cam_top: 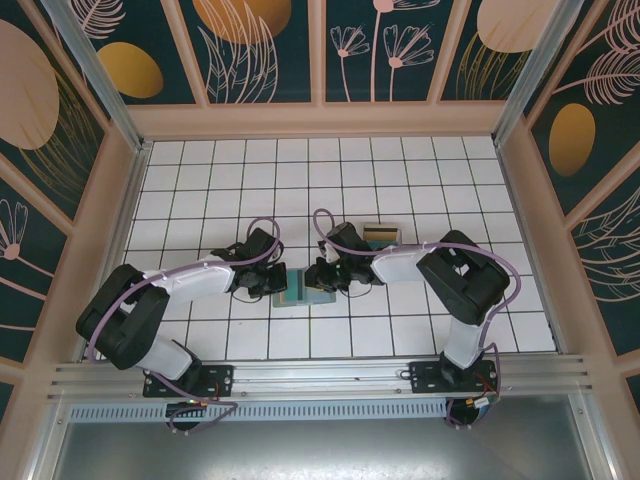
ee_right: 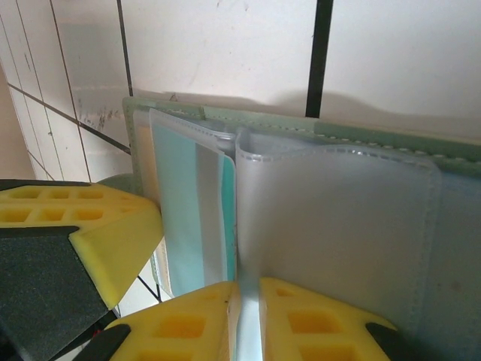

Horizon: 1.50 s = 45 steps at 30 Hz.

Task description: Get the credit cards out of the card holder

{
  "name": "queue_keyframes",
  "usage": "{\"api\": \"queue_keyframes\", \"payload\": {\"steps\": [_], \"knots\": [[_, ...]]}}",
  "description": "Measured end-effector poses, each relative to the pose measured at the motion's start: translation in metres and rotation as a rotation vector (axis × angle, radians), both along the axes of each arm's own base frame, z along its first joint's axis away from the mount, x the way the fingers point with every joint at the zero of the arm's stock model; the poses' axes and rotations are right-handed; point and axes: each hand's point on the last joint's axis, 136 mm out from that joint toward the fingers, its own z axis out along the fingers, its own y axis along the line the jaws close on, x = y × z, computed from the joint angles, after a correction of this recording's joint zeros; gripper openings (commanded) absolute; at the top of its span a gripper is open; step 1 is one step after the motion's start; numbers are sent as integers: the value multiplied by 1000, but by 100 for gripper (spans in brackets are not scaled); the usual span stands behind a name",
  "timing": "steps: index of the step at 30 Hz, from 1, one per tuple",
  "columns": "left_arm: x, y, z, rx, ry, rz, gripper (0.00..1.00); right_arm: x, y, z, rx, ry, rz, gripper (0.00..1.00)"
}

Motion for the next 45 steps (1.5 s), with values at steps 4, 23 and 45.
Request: {"api": "queue_keyframes", "payload": {"steps": [4,23,45], "knots": [[0,0,0,0,0,0,0,0,0,-1,0,2,1,16],[0,0,-1,1,1,0,0,1,-3,6,-1,-19,-13,16],[0,0,0,1,0,0,0,4,-7,7,2,-38,-33,18]]}}
